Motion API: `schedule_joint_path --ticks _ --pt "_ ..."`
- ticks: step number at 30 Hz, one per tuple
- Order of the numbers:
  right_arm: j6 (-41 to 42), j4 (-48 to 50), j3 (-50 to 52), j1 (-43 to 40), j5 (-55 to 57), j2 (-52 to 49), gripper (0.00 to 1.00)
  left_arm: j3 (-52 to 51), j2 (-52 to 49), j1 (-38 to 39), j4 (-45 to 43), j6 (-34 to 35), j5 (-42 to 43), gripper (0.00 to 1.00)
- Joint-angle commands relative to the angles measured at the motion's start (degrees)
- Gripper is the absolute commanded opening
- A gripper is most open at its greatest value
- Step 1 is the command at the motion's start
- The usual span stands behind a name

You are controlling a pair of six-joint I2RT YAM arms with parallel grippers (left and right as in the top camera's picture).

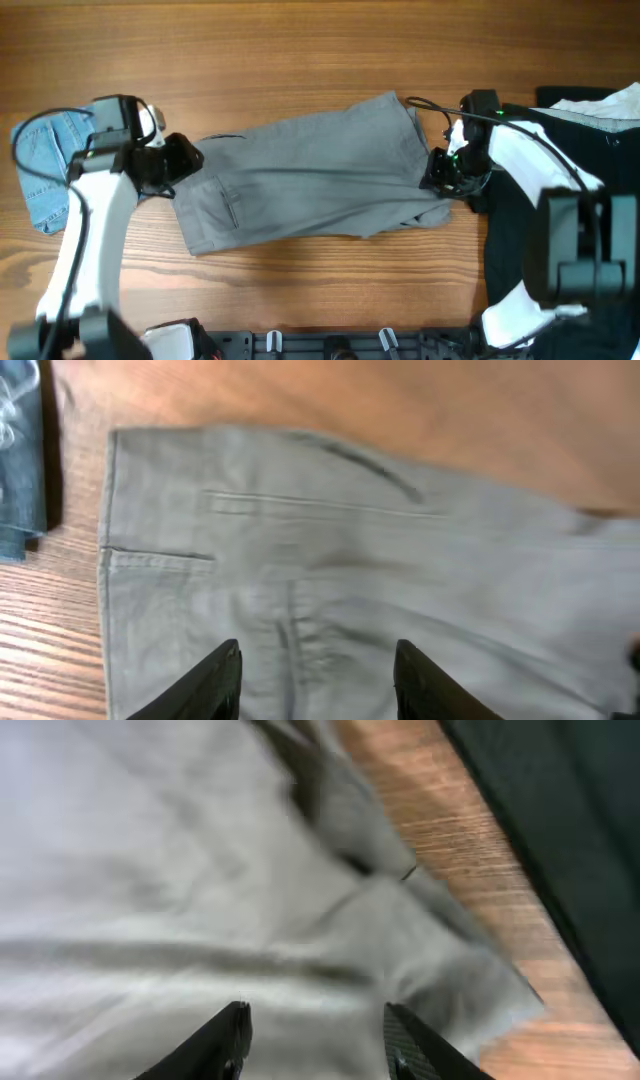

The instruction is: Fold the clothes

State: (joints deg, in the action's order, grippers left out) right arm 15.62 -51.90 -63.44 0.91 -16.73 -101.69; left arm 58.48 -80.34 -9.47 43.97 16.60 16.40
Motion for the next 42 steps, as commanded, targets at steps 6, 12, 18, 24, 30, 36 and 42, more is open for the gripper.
schedule_joint_path --ticks 6,12,18,24,30,36,42 --pt "-3.61 5.25 -0.11 4.37 -6.56 20.92 0.57 -0.22 10.32 1.40 0.63 2.10 3.78 0.68" --pt "-2.99 6.86 -0.09 9.38 -8.59 23.30 0.60 -0.24 10.14 4.90 3.89 1.60 2.47 0.68" --pt "-3.02 6.62 -0.09 10.67 -8.61 23.26 0.61 -0.28 10.14 5.62 10.86 1.64 -6.34 0.73" --pt "-3.02 6.60 0.07 10.67 -8.39 22.10 0.64 -1.22 9.84 4.24 13.70 1.84 -8.83 0.82" --pt "-3.02 4.85 0.13 10.67 -8.37 18.86 0.63 -6.14 7.48 2.54 10.01 1.38 -8.81 0.94" --pt "-3.02 4.70 0.13 10.67 -8.35 16.81 0.62 -8.59 0.83 2.54 6.58 0.35 -8.96 0.88" --pt "-3.04 4.96 0.13 10.67 -8.33 16.76 0.63 -8.55 0.68 -0.11 8.31 0.61 -11.34 0.86"
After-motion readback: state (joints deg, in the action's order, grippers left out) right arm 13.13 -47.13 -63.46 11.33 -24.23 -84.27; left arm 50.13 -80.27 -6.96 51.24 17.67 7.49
